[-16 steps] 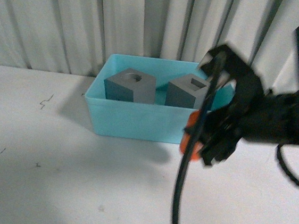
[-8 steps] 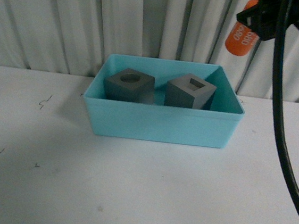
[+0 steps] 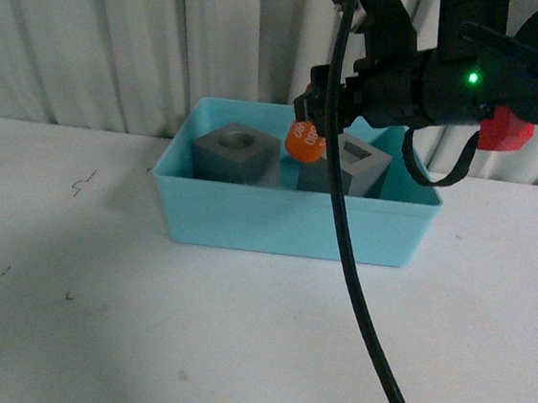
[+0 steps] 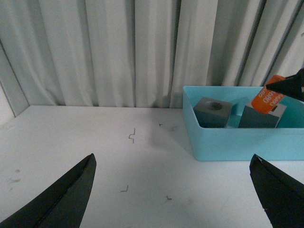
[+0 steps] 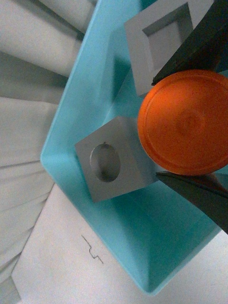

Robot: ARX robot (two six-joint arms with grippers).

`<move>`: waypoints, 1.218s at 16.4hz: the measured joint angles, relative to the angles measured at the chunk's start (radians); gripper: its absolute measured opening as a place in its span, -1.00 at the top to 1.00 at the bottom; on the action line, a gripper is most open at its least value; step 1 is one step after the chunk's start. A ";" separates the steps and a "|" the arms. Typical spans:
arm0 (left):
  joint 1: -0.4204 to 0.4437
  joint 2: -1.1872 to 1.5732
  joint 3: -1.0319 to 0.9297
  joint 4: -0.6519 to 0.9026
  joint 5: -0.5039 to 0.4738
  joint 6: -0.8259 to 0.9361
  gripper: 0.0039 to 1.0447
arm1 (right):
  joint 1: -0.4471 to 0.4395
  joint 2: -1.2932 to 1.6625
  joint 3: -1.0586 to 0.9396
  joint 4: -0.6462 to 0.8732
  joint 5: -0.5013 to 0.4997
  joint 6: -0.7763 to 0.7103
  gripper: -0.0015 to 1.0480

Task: Place gray and orange parts in blue box

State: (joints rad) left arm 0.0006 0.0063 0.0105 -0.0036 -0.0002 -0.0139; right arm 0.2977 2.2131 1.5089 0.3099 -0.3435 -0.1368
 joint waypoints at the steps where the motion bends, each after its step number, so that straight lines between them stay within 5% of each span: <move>1: 0.000 0.000 0.000 0.000 0.000 0.000 -0.88 | 0.000 0.024 0.011 -0.005 0.005 0.010 0.09; 20: 0.000 0.000 0.000 0.000 0.000 0.000 -0.88 | -0.009 0.280 0.290 -0.126 0.008 0.037 0.10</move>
State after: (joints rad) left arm 0.0006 0.0063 0.0105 -0.0032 -0.0006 -0.0143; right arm 0.2886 2.4935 1.7988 0.1837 -0.3359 -0.0998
